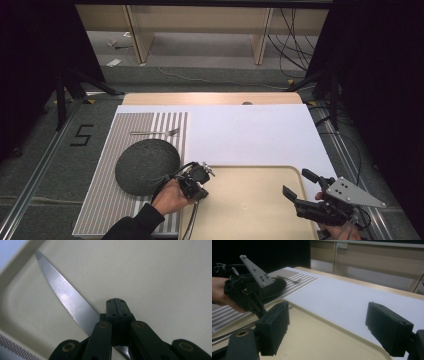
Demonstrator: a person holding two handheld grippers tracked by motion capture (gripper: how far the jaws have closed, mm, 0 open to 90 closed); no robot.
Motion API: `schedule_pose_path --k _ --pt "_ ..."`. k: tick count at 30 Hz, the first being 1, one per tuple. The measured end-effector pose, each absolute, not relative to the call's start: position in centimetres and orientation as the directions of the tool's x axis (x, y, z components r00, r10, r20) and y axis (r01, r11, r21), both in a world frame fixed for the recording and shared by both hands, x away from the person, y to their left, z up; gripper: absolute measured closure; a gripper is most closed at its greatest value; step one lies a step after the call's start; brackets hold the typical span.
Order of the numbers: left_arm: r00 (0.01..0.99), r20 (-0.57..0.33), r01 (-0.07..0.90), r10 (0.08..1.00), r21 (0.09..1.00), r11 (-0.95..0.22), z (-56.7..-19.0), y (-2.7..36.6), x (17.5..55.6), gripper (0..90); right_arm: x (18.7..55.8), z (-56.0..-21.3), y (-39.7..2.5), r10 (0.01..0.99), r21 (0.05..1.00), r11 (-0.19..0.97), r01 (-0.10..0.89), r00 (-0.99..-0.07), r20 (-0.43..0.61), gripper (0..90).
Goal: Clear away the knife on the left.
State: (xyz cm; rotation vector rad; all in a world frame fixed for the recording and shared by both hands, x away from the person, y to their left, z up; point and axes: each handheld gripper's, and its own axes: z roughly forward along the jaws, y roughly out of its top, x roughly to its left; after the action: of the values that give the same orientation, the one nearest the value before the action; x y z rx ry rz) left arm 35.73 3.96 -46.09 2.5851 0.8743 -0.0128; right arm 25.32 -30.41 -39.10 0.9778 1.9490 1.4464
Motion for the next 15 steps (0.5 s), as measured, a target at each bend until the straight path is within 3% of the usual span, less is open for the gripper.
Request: schedule_pose_path --k 15 --pt "0.771 -0.154 0.624 0.618 0.372 -0.687 -46.2 6.6 35.4 89.7 25.5 -39.1 -30.1 0.791 0.952 0.184 0.243 -0.612 0.004 20.0"
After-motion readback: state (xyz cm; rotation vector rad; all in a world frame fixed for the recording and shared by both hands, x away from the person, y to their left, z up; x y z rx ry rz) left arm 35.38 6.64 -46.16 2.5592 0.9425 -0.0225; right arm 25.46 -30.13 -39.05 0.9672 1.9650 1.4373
